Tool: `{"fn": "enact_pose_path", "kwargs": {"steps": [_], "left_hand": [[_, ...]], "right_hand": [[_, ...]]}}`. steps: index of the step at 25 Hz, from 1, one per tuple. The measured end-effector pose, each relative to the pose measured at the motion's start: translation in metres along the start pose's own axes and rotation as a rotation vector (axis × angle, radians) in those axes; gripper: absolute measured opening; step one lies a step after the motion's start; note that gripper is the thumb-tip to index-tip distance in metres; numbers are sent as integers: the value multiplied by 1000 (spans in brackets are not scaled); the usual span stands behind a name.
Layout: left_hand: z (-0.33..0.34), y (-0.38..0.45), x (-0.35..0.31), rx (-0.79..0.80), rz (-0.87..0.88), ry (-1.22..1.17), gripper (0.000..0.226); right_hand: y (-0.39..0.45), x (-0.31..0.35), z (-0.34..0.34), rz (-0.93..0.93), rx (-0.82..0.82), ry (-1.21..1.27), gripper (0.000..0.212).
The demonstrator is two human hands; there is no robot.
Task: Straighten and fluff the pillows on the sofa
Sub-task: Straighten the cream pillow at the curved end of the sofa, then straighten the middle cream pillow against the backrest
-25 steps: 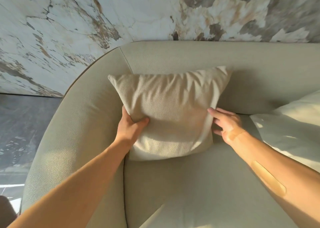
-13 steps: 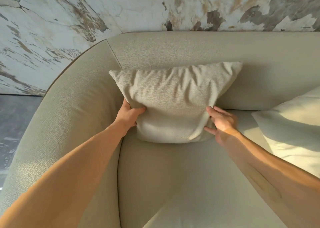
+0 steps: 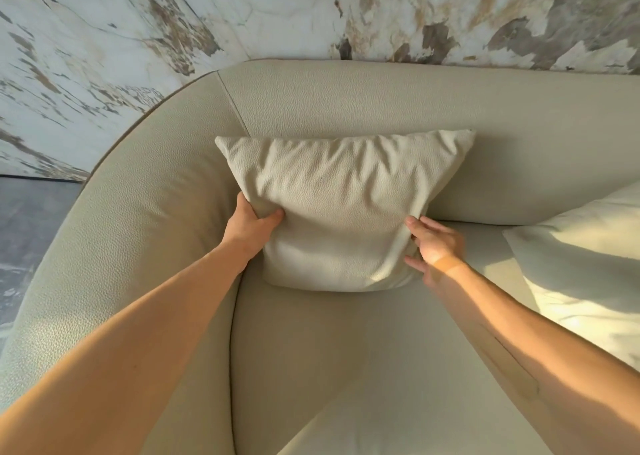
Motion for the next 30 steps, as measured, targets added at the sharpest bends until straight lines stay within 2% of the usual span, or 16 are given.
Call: {"fn": "enact_pose_path", "kwargs": {"steps": [5, 9, 11, 16, 21, 30], "left_hand": [[-9, -18, -15, -71, 85, 158, 64], [-18, -47, -27, -45, 126, 226, 86], [-24, -69, -38, -23, 164, 265, 88], [-41, -133, -83, -3, 241, 376, 94], [-31, -196, -151, 44, 428, 465, 94], [61, -293, -218, 71, 482, 416, 94]], "right_hand": [[-11, 7, -10, -258, 18, -333, 59], [-43, 28, -30, -412, -11, -587, 65], [-69, 40, -45, -464, -33, -644, 67], [-143, 67, -103, -495, -87, -771, 72], [-198, 90, -178, -478, -185, -905, 82], [-215, 142, -342, -511, -291, -957, 86]]}}
Point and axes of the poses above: each hand's wrist, its own y-axis towards the middle knuckle, its own z-axis out of the palm, x = y × z, the point moved 3 cm from there along y, towards the middle knuckle, and after that the axes turned 5 degrees about z, right-handed, at the moved point
